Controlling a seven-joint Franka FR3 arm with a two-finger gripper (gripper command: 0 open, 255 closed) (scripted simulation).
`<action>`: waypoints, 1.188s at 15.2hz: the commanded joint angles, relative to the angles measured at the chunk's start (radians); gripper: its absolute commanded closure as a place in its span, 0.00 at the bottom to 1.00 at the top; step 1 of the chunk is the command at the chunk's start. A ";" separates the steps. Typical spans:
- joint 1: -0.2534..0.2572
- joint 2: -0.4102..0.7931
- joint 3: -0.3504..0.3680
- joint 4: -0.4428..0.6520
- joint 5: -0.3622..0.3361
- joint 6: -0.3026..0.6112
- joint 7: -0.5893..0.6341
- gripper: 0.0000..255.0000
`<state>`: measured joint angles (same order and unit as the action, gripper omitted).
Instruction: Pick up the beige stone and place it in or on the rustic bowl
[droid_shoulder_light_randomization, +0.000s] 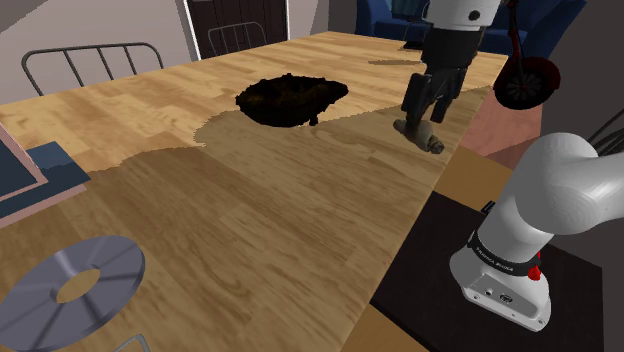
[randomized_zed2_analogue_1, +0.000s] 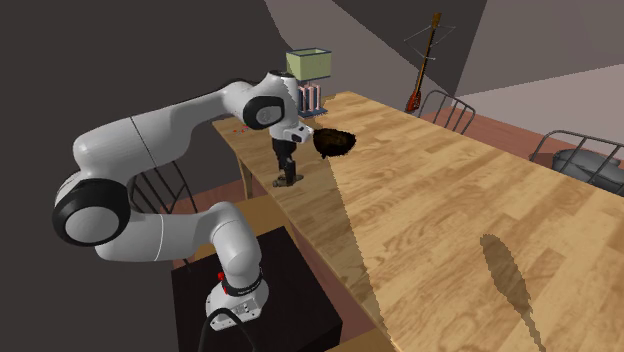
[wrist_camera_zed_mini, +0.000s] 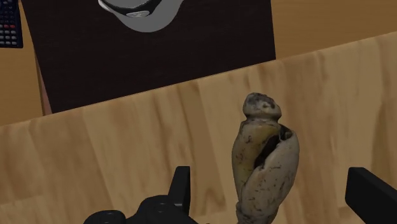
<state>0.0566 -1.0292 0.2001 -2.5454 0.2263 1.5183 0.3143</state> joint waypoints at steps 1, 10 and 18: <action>0.007 -0.027 0.010 -0.028 0.006 0.022 0.001 0.00; 0.010 -0.033 0.014 -0.052 0.010 0.039 0.001 0.00; 0.012 -0.041 0.016 -0.068 0.013 0.047 0.000 1.00</action>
<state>0.0585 -1.0278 0.2106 -2.6074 0.2373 1.5670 0.3139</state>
